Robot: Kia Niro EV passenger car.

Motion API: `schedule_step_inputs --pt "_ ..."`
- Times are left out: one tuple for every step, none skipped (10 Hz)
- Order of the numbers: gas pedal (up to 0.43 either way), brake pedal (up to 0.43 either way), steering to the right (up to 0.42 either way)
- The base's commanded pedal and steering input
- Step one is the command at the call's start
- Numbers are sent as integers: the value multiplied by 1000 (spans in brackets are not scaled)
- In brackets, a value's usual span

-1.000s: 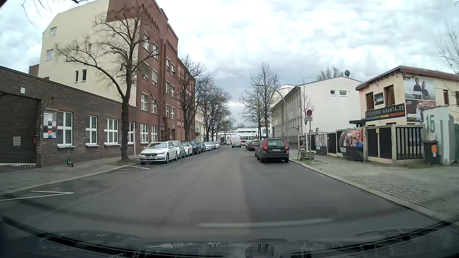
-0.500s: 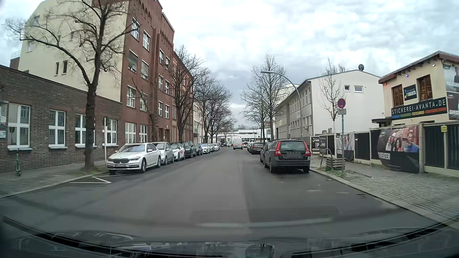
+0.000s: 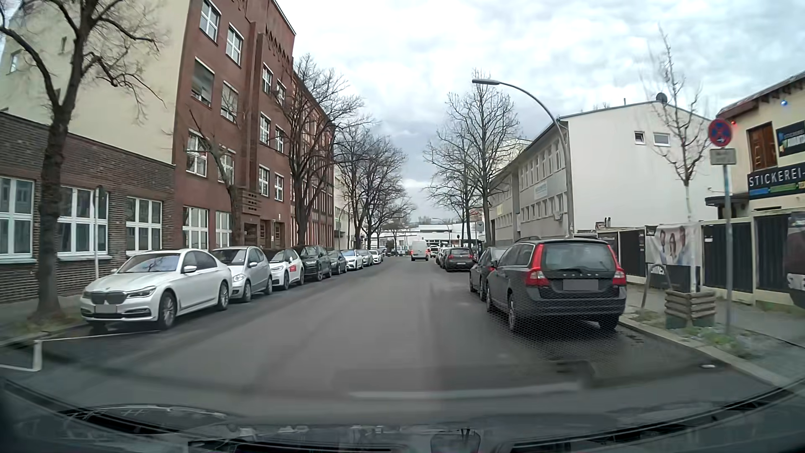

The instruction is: Follow the waypoints while adhering to traffic rules and regulations

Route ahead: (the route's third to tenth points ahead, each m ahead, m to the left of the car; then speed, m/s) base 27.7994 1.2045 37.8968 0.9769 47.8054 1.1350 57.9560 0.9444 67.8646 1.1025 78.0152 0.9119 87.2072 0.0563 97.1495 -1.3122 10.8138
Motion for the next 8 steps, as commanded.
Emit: schedule_step_inputs --pt "47 12 -3" --pt "47 12 -2" --pt "47 12 -3" --pt "47 12 -2" --pt "47 12 -3" --pt "47 12 -3" --pt "47 12 -3" --pt "47 12 -2"
